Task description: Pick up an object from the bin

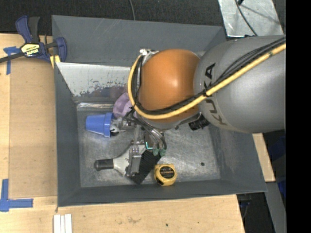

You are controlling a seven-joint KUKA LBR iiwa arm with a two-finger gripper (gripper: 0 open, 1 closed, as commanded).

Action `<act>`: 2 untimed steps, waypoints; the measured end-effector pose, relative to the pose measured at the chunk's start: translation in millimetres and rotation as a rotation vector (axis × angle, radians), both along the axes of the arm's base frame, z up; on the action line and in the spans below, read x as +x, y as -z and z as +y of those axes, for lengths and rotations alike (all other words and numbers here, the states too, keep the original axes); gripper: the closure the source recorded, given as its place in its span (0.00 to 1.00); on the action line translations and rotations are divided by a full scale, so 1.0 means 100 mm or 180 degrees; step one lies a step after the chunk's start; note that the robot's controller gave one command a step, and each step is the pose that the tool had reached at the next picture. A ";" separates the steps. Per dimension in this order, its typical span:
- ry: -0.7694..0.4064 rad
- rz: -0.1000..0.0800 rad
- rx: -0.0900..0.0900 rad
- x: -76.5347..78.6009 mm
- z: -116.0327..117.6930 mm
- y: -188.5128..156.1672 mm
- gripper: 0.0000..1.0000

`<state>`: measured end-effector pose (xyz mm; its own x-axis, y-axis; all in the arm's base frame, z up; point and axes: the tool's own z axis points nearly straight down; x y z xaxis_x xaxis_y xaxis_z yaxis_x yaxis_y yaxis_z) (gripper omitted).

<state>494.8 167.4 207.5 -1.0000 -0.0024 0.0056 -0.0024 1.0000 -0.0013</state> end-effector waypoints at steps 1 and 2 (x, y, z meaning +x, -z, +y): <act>0.0007 -0.0026 0.0008 0.02 -0.01 -0.04 0.00; -0.0291 -0.0036 0.0008 0.06 -0.20 0.60 0.00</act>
Offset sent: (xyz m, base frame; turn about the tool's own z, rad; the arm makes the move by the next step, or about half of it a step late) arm 0.0089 -0.0423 -0.1375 -0.1955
